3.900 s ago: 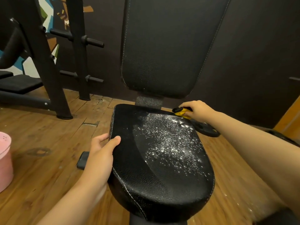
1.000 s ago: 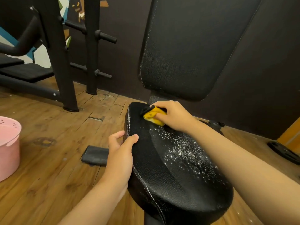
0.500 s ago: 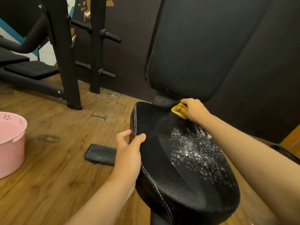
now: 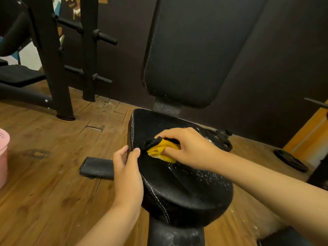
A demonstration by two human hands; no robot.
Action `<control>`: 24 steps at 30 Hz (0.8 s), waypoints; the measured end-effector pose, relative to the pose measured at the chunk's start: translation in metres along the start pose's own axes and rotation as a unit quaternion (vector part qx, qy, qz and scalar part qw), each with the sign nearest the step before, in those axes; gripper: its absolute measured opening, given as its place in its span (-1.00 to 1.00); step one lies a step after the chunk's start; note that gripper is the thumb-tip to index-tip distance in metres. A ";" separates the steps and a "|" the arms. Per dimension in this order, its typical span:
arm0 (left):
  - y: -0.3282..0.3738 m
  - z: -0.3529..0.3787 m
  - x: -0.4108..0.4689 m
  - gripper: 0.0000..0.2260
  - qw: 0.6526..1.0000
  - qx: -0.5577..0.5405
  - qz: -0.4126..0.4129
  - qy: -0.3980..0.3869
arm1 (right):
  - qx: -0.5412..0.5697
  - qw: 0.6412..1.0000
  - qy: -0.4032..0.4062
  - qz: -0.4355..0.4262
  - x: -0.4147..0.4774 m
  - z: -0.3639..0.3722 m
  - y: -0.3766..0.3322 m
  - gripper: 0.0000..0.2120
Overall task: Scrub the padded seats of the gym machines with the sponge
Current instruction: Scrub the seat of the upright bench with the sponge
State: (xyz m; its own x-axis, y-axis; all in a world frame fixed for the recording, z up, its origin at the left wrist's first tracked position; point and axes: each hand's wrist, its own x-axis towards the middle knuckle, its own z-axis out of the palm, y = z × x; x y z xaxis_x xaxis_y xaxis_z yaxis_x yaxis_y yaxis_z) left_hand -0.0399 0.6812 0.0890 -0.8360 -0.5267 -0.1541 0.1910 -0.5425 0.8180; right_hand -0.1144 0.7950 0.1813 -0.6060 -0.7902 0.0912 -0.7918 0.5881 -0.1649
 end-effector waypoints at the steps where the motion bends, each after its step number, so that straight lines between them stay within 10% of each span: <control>1: -0.004 0.000 -0.008 -0.73 1.000 0.009 0.009 0.006 | 0.006 1.000 -0.004 -0.003 -0.005 -0.001 -0.002 -0.73; 15: -0.017 0.001 -0.014 -0.77 0.997 0.034 0.056 0.031 | -0.141 0.949 0.080 0.269 0.031 -0.020 0.143 -0.69; 24: -0.017 0.002 -0.014 -0.76 0.998 0.026 0.050 0.034 | -0.051 0.987 0.039 0.147 0.000 -0.020 0.092 -0.96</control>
State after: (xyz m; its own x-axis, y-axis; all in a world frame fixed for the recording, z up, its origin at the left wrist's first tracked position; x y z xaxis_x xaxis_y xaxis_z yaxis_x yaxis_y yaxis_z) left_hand -0.0322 0.6988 0.0781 -0.7773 -0.6200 -0.1067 0.2427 -0.4519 0.8584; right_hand -0.1890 0.8523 0.1856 -0.8120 -0.5689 0.1303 -0.5815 0.8077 -0.0972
